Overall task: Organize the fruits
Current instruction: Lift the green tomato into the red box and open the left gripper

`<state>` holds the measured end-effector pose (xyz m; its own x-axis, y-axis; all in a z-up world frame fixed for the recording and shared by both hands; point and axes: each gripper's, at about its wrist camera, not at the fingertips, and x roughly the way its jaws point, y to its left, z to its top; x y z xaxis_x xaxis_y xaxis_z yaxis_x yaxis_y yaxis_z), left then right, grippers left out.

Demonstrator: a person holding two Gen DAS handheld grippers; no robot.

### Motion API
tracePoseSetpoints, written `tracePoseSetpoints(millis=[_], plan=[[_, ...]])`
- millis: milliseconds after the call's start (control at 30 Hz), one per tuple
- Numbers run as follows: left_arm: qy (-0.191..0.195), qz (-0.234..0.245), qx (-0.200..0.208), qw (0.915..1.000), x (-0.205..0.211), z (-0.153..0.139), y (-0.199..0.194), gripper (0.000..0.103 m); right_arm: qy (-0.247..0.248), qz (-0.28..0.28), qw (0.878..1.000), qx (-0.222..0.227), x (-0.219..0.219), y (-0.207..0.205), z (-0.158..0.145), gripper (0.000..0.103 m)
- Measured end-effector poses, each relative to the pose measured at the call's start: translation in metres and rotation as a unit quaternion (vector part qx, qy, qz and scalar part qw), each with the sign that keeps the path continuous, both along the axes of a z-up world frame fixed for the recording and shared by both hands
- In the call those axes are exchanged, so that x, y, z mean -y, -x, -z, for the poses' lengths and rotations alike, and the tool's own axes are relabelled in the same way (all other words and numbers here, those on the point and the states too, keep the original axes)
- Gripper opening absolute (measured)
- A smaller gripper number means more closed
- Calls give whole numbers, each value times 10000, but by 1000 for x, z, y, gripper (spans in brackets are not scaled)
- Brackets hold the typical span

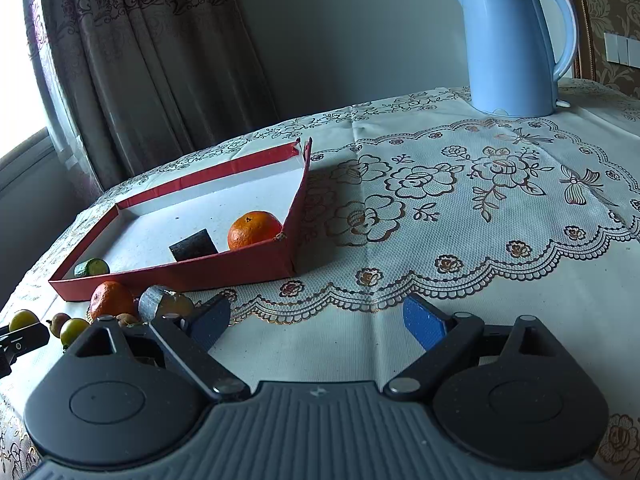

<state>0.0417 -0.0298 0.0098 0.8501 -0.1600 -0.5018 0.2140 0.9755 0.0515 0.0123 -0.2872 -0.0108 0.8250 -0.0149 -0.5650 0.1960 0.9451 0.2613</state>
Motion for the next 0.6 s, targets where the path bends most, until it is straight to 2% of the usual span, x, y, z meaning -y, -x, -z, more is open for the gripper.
tracePoseSetpoints(millis=[600], plan=[[-283,-151,139,9994,27,-12,-40,32,-37,7,10000,13,2,0,0,94]])
